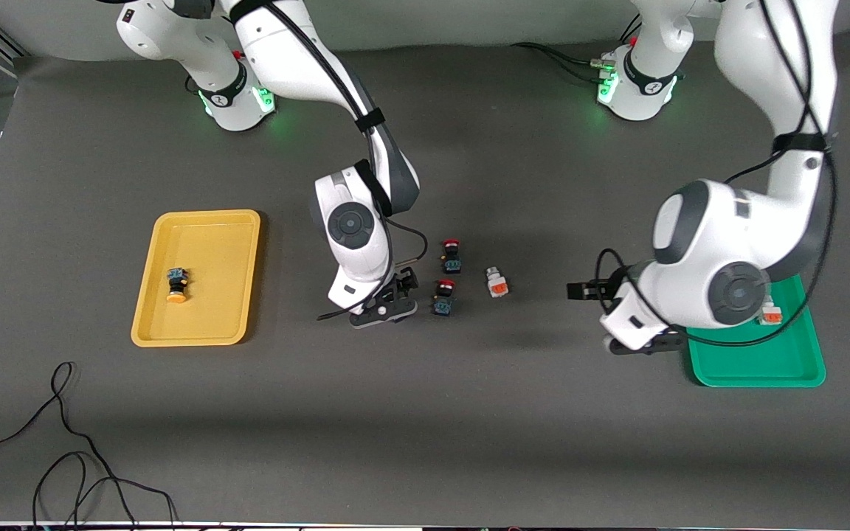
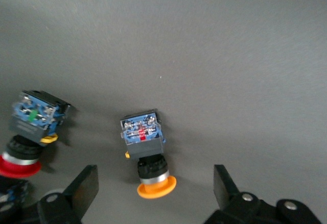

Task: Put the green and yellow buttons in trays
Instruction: 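Reach the right gripper to a second yellow button while the left gripper reaches a switch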

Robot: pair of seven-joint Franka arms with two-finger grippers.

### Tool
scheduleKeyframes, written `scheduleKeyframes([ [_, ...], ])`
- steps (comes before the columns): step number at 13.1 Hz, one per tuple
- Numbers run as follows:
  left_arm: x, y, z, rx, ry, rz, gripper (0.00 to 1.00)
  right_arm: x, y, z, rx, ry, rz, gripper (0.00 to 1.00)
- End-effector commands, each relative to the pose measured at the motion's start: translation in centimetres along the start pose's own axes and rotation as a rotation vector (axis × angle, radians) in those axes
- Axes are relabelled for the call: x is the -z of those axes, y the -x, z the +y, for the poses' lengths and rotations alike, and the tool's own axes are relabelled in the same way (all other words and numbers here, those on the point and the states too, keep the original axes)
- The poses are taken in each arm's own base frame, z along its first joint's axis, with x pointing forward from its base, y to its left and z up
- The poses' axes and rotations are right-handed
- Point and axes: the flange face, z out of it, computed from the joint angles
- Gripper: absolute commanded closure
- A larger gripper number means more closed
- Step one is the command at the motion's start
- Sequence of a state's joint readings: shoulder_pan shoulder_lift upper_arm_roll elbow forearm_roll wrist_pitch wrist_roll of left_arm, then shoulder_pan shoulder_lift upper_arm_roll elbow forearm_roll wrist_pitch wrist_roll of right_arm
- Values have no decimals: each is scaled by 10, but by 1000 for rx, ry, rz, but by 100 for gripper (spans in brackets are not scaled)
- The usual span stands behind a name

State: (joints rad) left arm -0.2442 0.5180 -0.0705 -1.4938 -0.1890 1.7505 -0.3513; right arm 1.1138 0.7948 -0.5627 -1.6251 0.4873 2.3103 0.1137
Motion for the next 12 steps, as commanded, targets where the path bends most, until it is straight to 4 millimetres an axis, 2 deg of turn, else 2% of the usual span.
scheduleKeyframes([
  [1,-40,10,31,83,1,27,1,-12,3,-7,-23,-5,28,1],
  [5,-115,16,83,147,3,97,1,-24,6,-7,-30,5,33,52],
  [7,-155,16,103,170,-2,122,1,-24,5,-8,-29,3,39,74],
  [9,-186,17,118,196,8,152,1,-20,4,-7,-31,0,41,85],
  [11,-211,21,126,186,4,164,1,0,-3,1,-37,-18,47,87],
  [12,-220,23,122,187,-2,162,1,12,-3,5,-42,-24,18,87],
])
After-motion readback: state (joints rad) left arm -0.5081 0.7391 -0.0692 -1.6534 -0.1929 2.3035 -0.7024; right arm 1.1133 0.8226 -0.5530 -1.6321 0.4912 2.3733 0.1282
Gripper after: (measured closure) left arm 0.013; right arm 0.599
